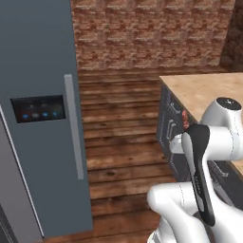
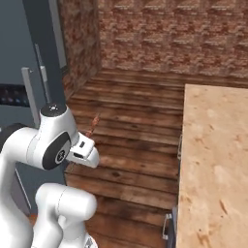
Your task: Store the kebab skewer in the freezer for long-term storage. Close the freezer door after placing the cooked food.
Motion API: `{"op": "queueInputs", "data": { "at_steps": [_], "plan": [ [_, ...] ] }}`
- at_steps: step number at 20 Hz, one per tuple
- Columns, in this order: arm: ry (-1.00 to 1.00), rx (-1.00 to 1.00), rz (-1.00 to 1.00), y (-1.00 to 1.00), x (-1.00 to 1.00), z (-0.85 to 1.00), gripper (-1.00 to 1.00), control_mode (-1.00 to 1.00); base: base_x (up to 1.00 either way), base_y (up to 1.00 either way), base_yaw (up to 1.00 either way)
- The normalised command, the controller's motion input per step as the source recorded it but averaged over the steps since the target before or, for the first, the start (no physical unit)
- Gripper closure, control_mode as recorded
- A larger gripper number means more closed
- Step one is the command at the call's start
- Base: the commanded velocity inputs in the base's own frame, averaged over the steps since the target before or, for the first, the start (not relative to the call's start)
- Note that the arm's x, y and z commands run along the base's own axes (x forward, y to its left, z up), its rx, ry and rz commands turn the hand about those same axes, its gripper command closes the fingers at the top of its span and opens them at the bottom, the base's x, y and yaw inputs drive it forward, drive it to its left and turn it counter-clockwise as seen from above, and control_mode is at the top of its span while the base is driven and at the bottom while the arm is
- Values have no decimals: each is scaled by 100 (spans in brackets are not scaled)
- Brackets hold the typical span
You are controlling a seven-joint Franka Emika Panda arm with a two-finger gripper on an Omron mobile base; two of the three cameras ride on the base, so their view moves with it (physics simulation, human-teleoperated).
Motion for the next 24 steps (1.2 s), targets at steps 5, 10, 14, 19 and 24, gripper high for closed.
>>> {"op": "queueInputs", "data": {
  "at_steps": [5,10,14,19,24],
  "plan": [
    [0,0,0,0,0,0,100,100,77,-19,12],
    [0,0,0,0,0,0,100,100,87,-35,16],
    [0,0,0,0,0,0,100,100,100,-44,19],
    [0,0,0,0,0,0,100,100,100,-46,19],
    [0,0,0,0,0,0,100,100,90,-38,26]
  ]
}}
